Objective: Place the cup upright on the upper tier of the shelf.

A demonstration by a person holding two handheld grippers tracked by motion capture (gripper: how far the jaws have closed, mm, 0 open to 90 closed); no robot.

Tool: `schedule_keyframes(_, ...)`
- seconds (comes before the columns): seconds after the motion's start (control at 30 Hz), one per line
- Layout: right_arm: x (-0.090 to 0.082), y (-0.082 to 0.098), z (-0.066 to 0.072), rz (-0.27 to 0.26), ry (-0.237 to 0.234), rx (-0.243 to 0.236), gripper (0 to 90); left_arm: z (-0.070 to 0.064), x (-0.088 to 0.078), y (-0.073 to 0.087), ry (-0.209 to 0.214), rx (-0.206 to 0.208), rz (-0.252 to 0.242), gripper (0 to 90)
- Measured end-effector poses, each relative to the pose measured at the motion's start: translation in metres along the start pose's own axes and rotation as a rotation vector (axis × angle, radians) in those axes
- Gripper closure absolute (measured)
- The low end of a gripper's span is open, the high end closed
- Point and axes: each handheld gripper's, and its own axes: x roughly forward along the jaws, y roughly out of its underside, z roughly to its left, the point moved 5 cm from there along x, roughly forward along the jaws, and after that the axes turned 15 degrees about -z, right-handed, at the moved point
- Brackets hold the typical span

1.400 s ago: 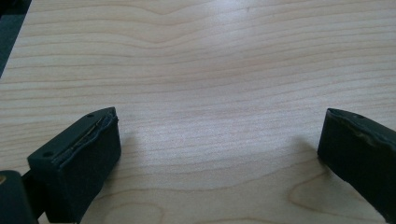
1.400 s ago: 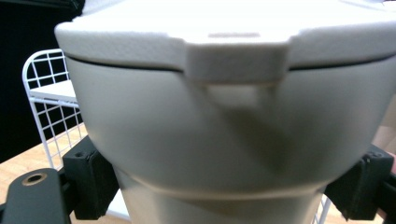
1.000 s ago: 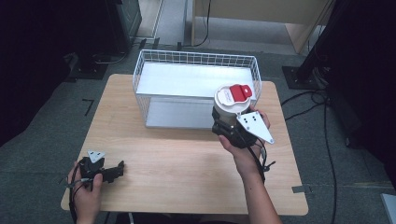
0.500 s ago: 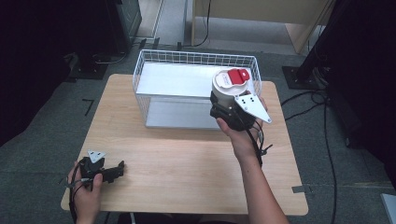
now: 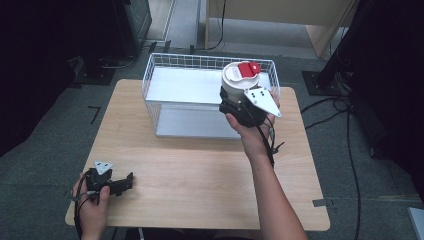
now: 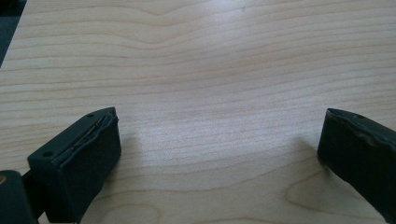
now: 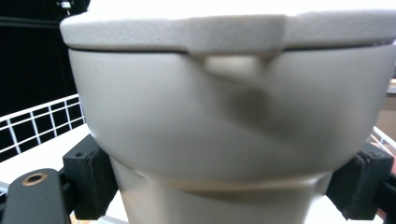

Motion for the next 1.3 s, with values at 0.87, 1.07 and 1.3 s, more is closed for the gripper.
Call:
schedule_keyframes(0.87, 0.063, 0.004, 0.013, 0.014, -0.022, -0.010, 12.7, -0.001, 0.000, 0.000, 0.007, 0.002, 0.001, 0.0)
schedule_keyframes(1.07, 0.074, 0.009, 0.016, 0.026, -0.023, -0.009, 12.6, -0.001, 0.000, 0.000, 0.008, 0.002, 0.001, 0.0)
schedule_keyframes(1.3, 0.086, 0.011, 0.018, 0.026, -0.018, 0.000, 12.6, -0.001, 0.000, 0.000, 0.009, 0.003, 0.001, 0.0)
